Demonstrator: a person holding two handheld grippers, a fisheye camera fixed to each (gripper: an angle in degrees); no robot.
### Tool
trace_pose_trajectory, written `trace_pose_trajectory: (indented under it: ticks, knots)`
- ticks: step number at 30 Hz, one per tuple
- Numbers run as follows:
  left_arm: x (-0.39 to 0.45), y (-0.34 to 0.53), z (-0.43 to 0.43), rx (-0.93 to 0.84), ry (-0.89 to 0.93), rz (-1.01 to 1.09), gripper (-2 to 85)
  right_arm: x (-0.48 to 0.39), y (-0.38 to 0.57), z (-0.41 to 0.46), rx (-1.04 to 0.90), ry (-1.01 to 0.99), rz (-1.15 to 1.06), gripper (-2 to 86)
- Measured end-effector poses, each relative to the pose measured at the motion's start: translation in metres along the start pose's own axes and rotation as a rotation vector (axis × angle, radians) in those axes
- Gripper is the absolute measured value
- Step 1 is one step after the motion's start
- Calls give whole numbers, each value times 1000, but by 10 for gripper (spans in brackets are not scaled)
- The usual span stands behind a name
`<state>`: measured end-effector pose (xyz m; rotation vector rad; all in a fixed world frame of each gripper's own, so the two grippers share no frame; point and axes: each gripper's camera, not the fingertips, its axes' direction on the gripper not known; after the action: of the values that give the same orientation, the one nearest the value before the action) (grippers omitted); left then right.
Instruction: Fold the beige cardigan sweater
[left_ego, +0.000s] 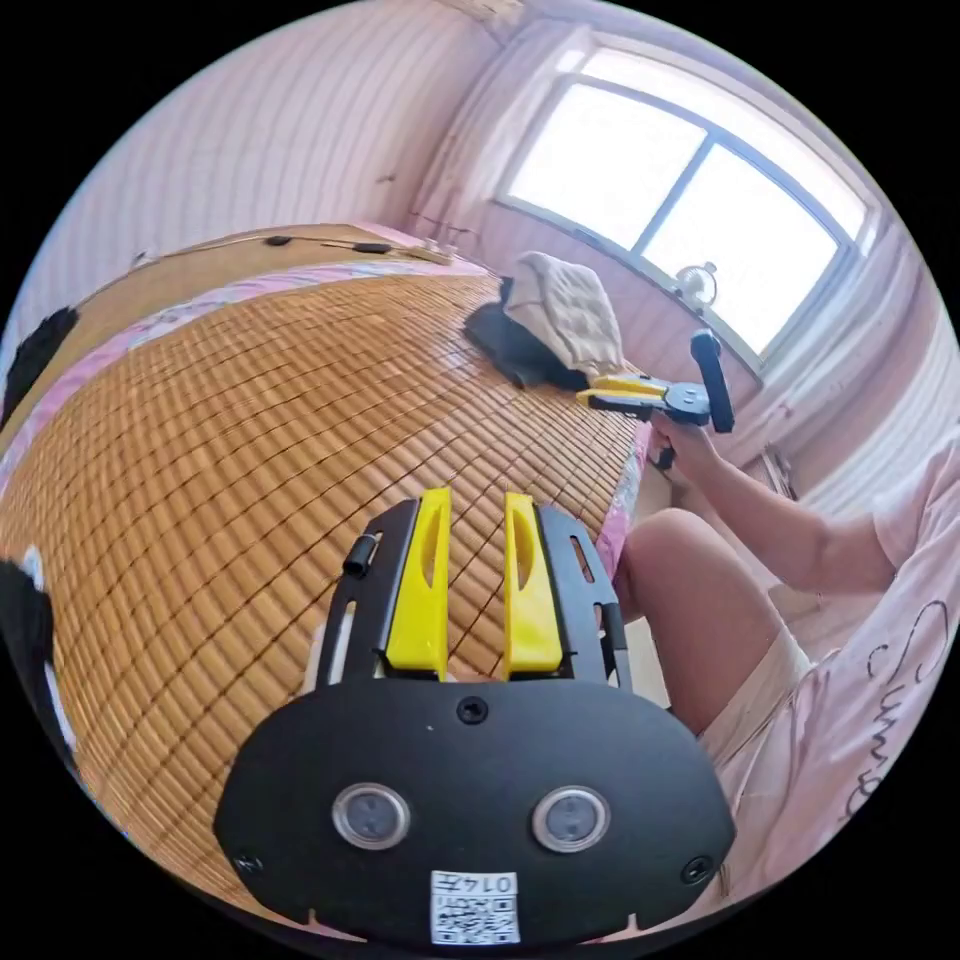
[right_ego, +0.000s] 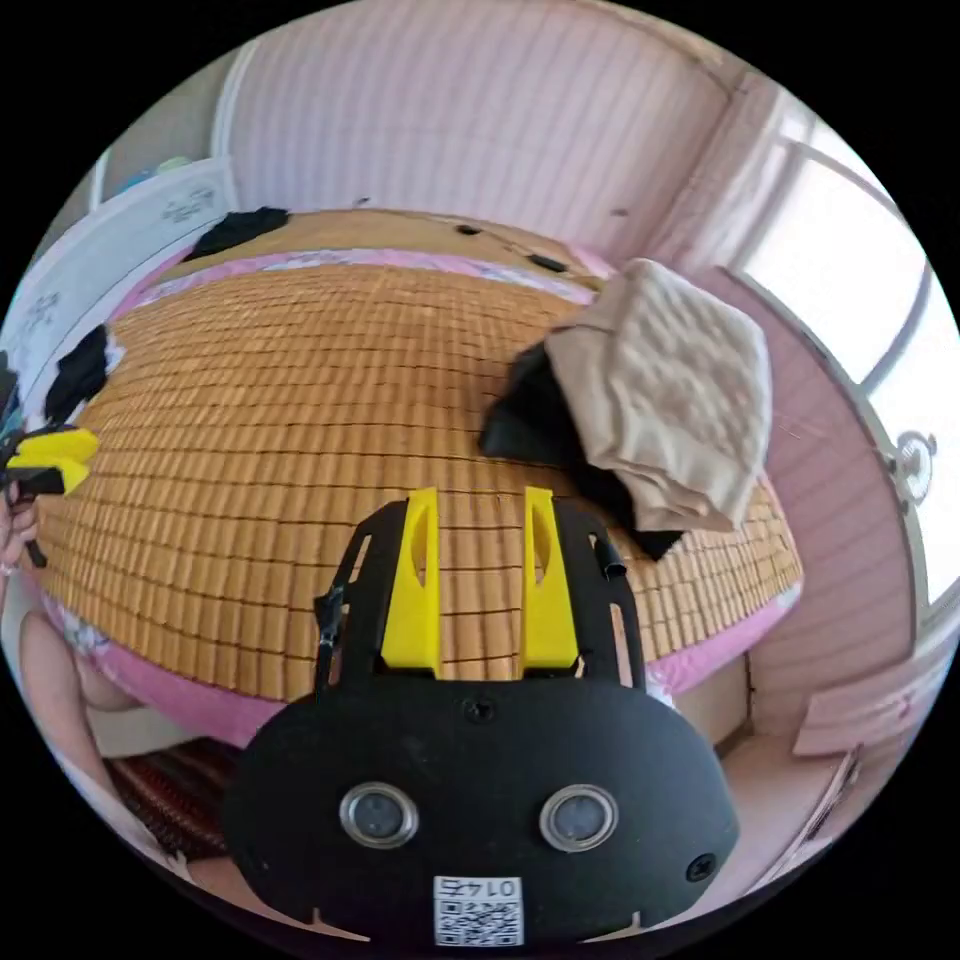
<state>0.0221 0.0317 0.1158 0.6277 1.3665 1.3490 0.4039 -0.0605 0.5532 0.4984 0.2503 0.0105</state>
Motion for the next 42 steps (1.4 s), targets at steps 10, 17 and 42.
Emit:
trace_pose_trajectory:
  ticks: [10,17,42]
  knots:
    - [78,-169,148,-108,105,219,84,75,51,44,129,62,273,135]
    - [142,-252,234,-126,69,334,97,94,77,62,130,57,307,135]
    - [217,-251,112,-3,-5,204,-10,205,211,-6,497,-530,321,11]
